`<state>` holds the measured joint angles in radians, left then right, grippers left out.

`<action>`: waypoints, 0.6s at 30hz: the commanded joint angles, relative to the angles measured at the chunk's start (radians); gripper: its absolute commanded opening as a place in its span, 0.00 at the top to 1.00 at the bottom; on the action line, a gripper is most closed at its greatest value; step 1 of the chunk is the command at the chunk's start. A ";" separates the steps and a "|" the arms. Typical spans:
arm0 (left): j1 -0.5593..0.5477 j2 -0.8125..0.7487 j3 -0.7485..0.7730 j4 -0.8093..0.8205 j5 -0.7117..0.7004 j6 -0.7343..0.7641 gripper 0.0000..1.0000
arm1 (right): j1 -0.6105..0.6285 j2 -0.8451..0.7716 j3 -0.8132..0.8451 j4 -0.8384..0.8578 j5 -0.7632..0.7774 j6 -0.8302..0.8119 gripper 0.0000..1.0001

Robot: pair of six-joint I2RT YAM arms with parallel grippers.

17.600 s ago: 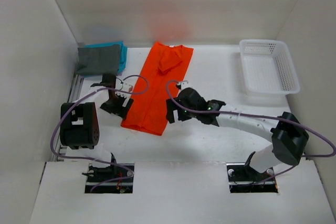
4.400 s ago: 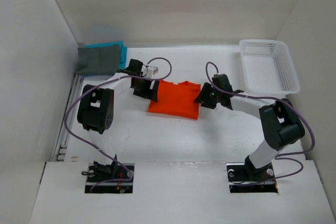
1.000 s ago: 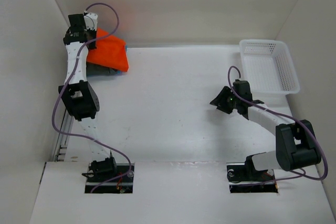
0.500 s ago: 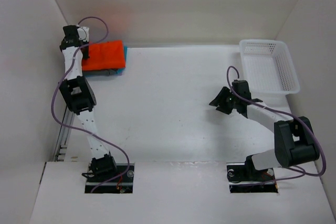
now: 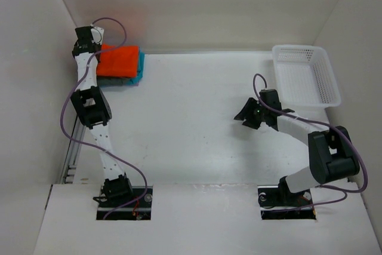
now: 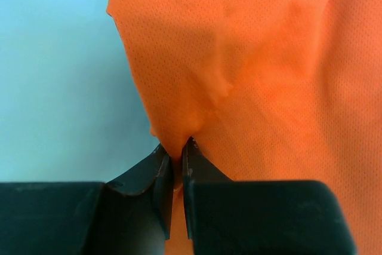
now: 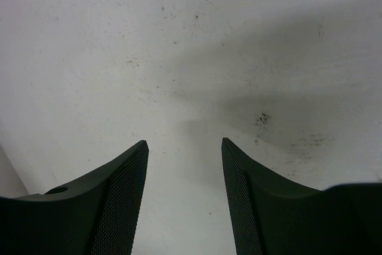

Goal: Fold and stack the t-shirts
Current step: Put the neatly folded tshirt into the corner of the board with the left arm

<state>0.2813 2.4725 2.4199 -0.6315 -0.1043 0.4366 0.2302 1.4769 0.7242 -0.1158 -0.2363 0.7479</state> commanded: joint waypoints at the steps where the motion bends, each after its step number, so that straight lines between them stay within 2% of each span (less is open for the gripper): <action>1: 0.006 -0.001 0.048 0.053 -0.046 0.044 0.93 | 0.008 0.013 0.046 0.004 -0.014 -0.016 0.43; 2: 0.005 -0.004 0.041 0.049 -0.044 0.047 0.89 | 0.008 0.016 0.049 0.004 -0.017 -0.016 0.42; 5: 0.003 -0.024 0.002 0.058 -0.048 0.042 0.68 | 0.011 0.026 0.058 0.004 -0.024 -0.019 0.38; 8: 0.003 -0.041 -0.001 0.059 -0.055 0.034 0.47 | 0.016 0.034 0.069 0.004 -0.032 -0.022 0.30; 9: 0.003 -0.052 -0.001 0.059 -0.057 0.033 0.43 | 0.019 0.037 0.075 0.004 -0.034 -0.025 0.00; 13: 0.003 -0.138 -0.044 0.059 -0.060 0.028 0.38 | 0.034 0.045 0.103 -0.010 -0.023 -0.042 0.00; 18: -0.061 -0.346 -0.252 0.069 -0.015 -0.012 0.35 | 0.050 0.030 0.141 -0.022 0.008 -0.070 0.00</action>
<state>0.2680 2.3478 2.2414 -0.6029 -0.1463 0.4564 0.2691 1.5154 0.8082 -0.1375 -0.2543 0.7136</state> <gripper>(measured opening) 0.646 0.998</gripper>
